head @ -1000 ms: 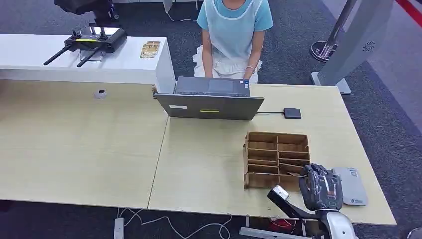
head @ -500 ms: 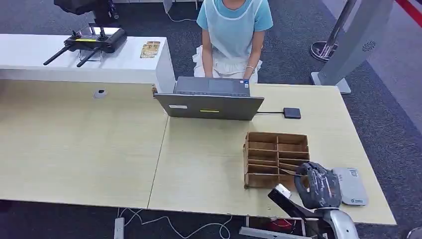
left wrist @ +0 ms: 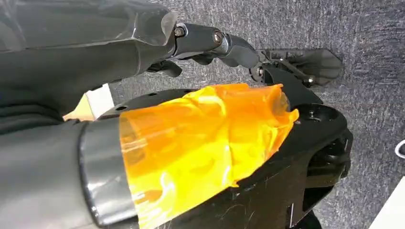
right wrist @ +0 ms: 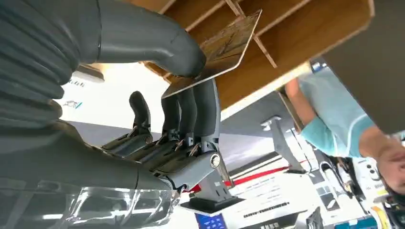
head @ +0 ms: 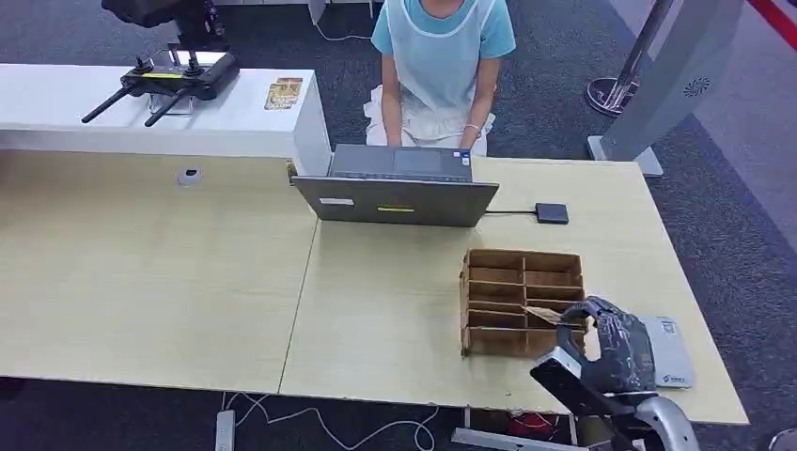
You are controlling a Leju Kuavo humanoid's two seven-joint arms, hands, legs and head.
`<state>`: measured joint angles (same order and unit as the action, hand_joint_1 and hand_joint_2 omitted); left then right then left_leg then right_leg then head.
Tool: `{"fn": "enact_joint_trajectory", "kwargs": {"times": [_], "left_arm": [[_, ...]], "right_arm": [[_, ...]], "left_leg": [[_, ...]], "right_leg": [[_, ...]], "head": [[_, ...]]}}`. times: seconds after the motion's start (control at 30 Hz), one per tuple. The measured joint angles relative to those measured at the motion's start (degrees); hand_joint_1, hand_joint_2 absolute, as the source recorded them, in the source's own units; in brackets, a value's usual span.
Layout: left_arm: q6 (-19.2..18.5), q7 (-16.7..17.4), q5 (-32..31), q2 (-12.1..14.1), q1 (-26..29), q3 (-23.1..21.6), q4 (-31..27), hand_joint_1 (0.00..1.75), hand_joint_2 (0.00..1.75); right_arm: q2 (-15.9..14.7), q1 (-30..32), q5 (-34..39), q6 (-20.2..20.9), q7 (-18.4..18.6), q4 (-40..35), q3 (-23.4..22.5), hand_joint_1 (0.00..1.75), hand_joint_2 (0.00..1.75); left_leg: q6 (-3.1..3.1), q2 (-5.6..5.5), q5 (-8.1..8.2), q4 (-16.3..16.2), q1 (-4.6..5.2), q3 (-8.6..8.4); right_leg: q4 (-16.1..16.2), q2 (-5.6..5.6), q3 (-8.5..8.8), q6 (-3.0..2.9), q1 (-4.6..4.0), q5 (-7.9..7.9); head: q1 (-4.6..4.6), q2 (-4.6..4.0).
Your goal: Pass the card to the sensor for recognition and then transmit it.
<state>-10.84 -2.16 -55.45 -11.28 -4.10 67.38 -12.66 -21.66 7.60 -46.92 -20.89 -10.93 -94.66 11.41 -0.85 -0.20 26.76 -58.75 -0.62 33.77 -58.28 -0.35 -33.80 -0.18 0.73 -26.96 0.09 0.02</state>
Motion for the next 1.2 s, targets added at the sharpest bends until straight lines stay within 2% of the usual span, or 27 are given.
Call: {"fn": "enact_joint_trajectory", "kwargs": {"times": [0.3,0.6,0.8,0.9,1.2], "left_arm": [[-0.13,-0.35,0.07,0.07,-0.01,0.5,0.0,0.0,0.0],[-0.48,-0.63,-0.53,0.15,-0.05,0.68,0.0,0.0,0.0],[-0.98,-0.63,-1.48,0.17,-0.23,0.66,0.0,0.0,0.0],[-1.18,-0.63,-1.77,0.2,-0.31,0.66,0.0,0.0,0.0],[-1.77,-0.37,-3.39,0.22,-0.85,0.66,0.0,0.0,0.0]], "right_arm": [[-1.99,0.74,5.31,2.53,-4.48,-5.44,-3.87,1.33,1.75],[-4.98,-4.68,5.57,5.6,-5.05,-7.82,-5.33,1.38,1.75],[-7.65,-14.38,4.98,9.12,-3.65,-7.3,-3.69,1.55,1.75],[-8.35,-18.68,4.98,11.12,-2.73,-6.49,-1.78,1.54,1.75],[-9.11,-44.05,5.44,18.86,2.96,2.54,8.86,1.59,1.75]], "left_leg": [[0.0,0.0,0.0,0.0,0.01,0.02],[0.0,0.04,-0.01,0.0,0.0,0.02],[0.0,0.09,-0.02,0.0,0.01,-0.01],[0.0,-0.01,-0.04,0.0,0.02,0.12],[-0.06,0.25,-0.1,-0.01,0.03,0.15]], "right_leg": [[0.0,0.0,0.0,0.0,0.01,0.0],[-0.01,0.01,0.01,0.0,0.01,0.02],[-0.02,0.07,0.01,-0.01,0.01,0.04],[-0.07,0.0,0.01,-0.01,0.02,0.03],[-0.16,0.27,-0.25,-0.08,0.03,0.14]], "head": [[0.02,-0.02],[0.0,0.0],[0.0,0.0],[0.0,0.0],[0.0,0.0]]}}
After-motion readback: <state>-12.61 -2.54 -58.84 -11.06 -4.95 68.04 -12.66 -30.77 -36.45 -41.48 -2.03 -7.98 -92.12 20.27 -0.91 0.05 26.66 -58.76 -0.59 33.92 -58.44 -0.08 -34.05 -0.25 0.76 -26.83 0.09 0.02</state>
